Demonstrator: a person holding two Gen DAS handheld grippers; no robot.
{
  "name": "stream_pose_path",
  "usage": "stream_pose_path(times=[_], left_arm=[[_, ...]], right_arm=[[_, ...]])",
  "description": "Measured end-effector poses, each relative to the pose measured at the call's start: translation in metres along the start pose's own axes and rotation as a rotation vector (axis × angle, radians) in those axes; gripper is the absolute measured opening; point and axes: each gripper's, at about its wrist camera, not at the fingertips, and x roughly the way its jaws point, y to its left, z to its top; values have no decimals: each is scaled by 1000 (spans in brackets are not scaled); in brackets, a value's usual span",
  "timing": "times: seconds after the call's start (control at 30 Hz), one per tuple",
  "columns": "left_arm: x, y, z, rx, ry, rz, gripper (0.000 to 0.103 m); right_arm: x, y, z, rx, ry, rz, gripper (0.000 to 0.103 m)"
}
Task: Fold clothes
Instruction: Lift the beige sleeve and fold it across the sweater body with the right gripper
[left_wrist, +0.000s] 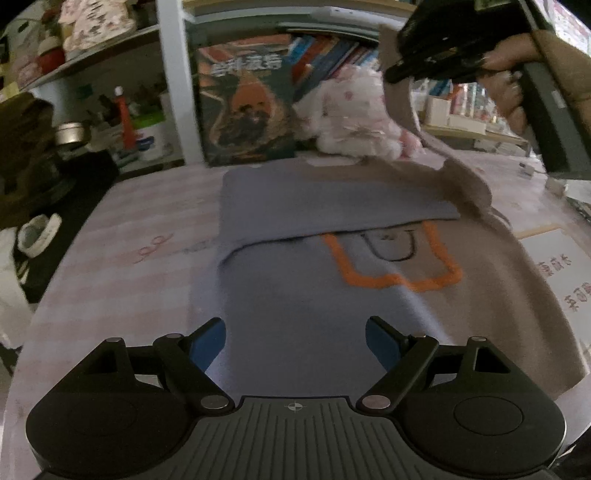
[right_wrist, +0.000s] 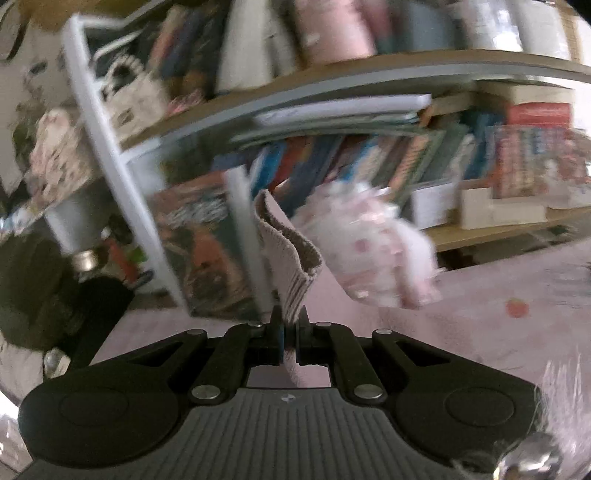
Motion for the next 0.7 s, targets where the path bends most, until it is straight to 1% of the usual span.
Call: stream_pose_path(times=[0.2, 0.4, 0.5, 0.57, 0.6, 0.63, 0.7], left_arm=[[-3, 19, -9, -29, 21, 27, 86], [-4, 27, -12, -38, 28, 40, 86], [-4, 27, -11, -39, 29, 42, 86], [-4, 28, -11, -39, 27, 42, 86], [-4, 28, -11, -39, 25, 41, 86], [-4, 28, -10, -39, 24, 39, 86], [-3, 28, -9, -42, 21, 35, 86]], right_arm=[[40, 45, -24, -87, 75, 4, 5], [75, 63, -52, -148, 184, -30, 6], [87, 68, -62, -168, 233, -29, 9], [90, 70, -65, -179, 257, -14, 28], [91, 71, -66, -184, 269, -6, 47], [90, 72, -67, -191, 270, 10, 54], [84, 72, -67, -204, 267, 46, 56]])
